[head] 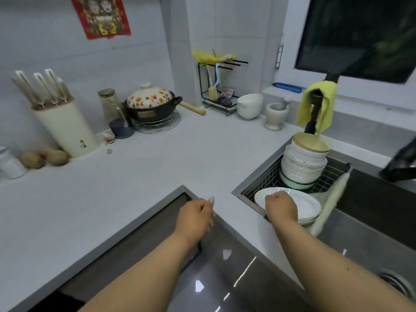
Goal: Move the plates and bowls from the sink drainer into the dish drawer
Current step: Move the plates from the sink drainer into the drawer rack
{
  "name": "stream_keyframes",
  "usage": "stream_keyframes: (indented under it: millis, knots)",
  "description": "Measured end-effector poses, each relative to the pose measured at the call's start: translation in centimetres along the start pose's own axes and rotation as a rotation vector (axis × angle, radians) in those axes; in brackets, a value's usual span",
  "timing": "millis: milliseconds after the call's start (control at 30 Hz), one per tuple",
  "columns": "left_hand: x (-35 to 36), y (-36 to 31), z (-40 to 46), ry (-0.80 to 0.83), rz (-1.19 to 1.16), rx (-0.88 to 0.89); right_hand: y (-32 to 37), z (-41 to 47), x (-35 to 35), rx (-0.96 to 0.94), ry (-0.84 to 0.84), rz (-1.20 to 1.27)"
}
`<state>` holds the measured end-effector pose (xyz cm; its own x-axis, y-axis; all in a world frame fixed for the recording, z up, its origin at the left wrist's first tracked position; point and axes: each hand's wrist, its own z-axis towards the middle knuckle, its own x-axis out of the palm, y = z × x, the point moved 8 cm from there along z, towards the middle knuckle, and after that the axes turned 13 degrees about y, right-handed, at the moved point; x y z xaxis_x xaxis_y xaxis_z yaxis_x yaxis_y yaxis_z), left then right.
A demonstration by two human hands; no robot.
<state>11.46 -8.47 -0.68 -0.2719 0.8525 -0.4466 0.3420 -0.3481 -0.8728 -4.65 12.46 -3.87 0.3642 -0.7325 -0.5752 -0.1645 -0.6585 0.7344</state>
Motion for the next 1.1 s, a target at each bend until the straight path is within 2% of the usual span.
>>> stream_keyframes:
  millis: [267, 367, 500, 600, 667, 833, 967, 1100]
  knots:
    - [5.2, -1.4, 5.2, 0.115, -0.007, -0.039, -5.2, 3.4, -4.5, 0.186, -0.013, -0.245]
    - [6.8, -1.9, 6.5, 0.138, 0.003, -0.044, -5.8, 4.3, -4.7, 0.169, 0.023, -0.372]
    - [8.7, -2.5, 7.6, 0.181, -0.013, -0.036, -5.2, 5.3, -3.5, 0.07, 0.145, -0.693]
    - [9.6, -2.9, 8.3, 0.195, -0.02, -0.025, -5.4, 5.2, -3.0, 0.072, 0.277, -0.809]
    - [10.0, -3.0, 8.7, 0.199, -0.031, -0.03, -5.6, 5.1, -2.7, 0.032, 0.336, -0.804]
    - [10.8, -2.9, 9.1, 0.208, -0.066, -0.059, -5.4, 4.9, -2.8, -0.158, 0.361, -0.58]
    - [11.2, -2.8, 9.3, 0.21, -0.076, -0.067, -5.1, 4.7, -2.6, -0.246, 0.399, -0.554]
    - [11.4, -3.0, 9.3, 0.202, -0.05, -0.053, -4.5, 4.4, -2.6, -0.334, 0.352, -0.603]
